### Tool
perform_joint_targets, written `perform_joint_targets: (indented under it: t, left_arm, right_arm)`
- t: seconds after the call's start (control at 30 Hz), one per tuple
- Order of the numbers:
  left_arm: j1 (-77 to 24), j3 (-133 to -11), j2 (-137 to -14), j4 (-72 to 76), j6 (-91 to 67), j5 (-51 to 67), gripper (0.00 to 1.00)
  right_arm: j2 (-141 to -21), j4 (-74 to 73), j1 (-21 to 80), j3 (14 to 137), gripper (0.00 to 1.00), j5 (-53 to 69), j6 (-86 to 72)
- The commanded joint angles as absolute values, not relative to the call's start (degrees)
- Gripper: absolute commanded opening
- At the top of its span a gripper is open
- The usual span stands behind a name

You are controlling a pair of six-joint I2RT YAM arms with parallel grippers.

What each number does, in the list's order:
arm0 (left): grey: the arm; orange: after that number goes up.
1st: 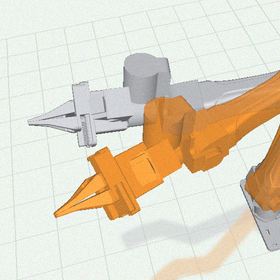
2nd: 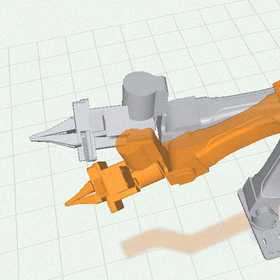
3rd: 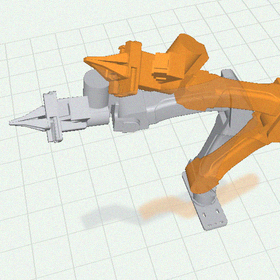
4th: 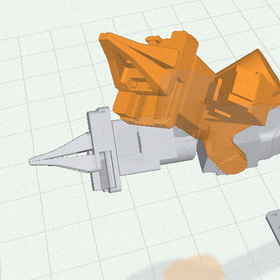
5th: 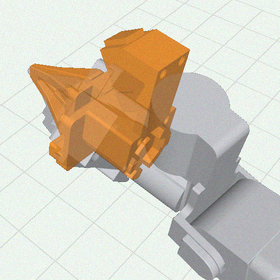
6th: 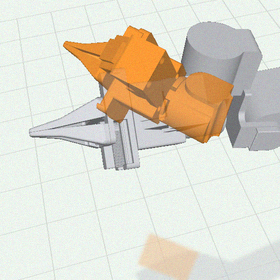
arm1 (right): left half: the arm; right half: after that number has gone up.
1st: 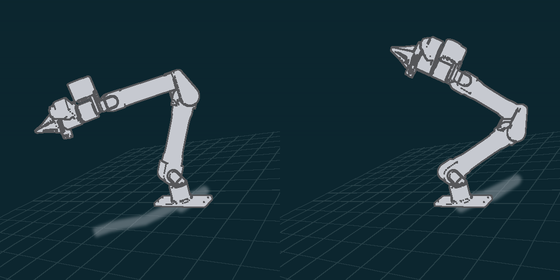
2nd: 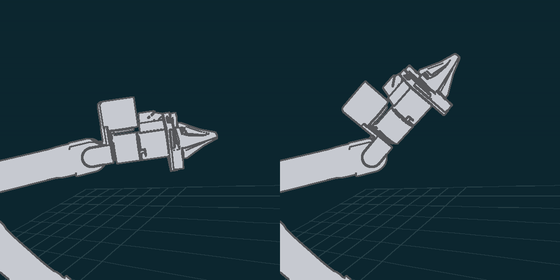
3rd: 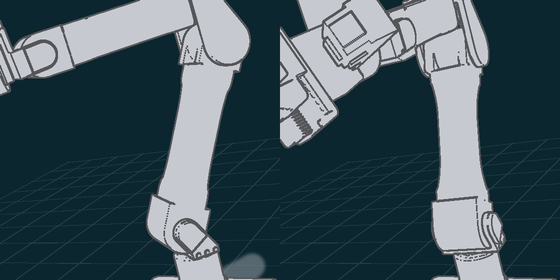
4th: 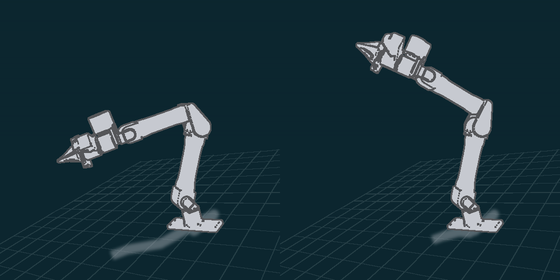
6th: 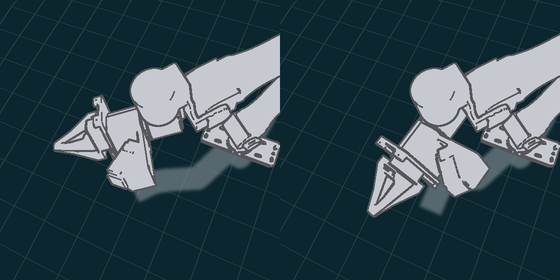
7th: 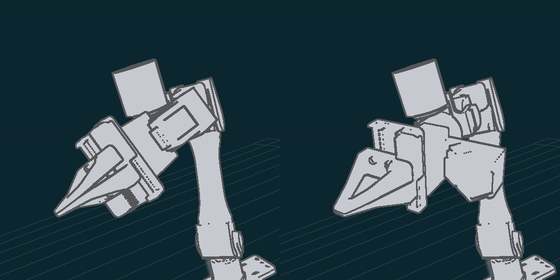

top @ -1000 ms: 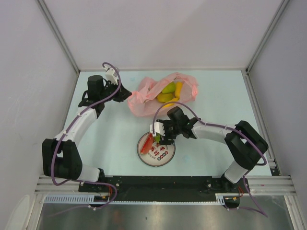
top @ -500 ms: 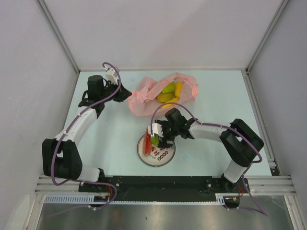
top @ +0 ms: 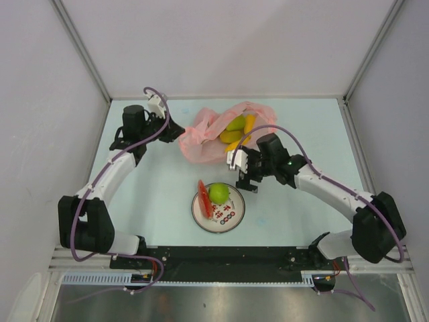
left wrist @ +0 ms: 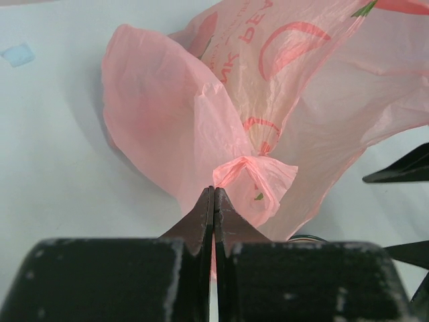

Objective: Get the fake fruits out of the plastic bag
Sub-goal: Place the fake fruit on the plate, then adjust the plastic bag at the center of the board.

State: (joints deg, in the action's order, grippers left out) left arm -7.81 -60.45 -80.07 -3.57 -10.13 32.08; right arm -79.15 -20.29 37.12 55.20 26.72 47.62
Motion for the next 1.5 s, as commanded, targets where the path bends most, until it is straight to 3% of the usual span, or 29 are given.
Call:
perform_joint_targets:
  t: [0.0, 0.23, 0.53, 0.67, 0.77, 1.13, 1.27, 1.37, 1.47]
  left_arm:
    - [-8.17, -60.47, -76.38, -2.11, -8.00, 32.69, 0.00]
    - [-8.44, -58.28, -73.39, -3.78, -8.08, 34.54, 0.00]
    - [-8.88, -57.83, -71.37, -4.30, -8.35, 33.93, 0.01]
    - [-10.89, -60.81, -73.20, -6.22, -7.30, 34.10, 0.01]
    - [-13.70, -65.91, -76.20, -8.00, -6.50, 34.63, 0.01]
    - [-16.61, -68.29, -75.06, -11.50, -2.83, 34.02, 0.01]
    - [-16.61, -69.96, -74.53, -14.33, -0.44, 32.77, 0.55]
    - [-16.70, -70.31, -73.74, -15.11, 2.10, 35.85, 0.66]
    - [-17.84, -71.54, -73.65, -18.54, 7.28, 34.73, 0.66]
  right_arm:
    - [-78.30, -9.08, 36.12, 58.53, 0.98, 22.16, 36.85]
    - [-91.02, 5.53, 35.95, 71.26, 0.75, 14.87, 21.99]
    - [-104.42, 4.05, 31.03, 75.95, 0.56, 6.33, 25.57]
    - [-93.38, 5.02, 31.64, 59.45, 0.57, 4.12, 27.08]
    - [-90.18, 2.64, 31.38, 55.47, 0.59, 6.06, 25.93]
    - [-100.44, 13.18, 30.41, 66.16, 0.70, 5.10, 27.86]
    - [-104.23, 15.46, 30.94, 70.83, 0.73, 1.68, 29.17]
    - [-106.34, 15.91, 31.11, 74.26, 0.74, 0.09, 29.53]
    - [-105.57, 14.95, 30.94, 76.72, 0.74, -1.30, 28.57]
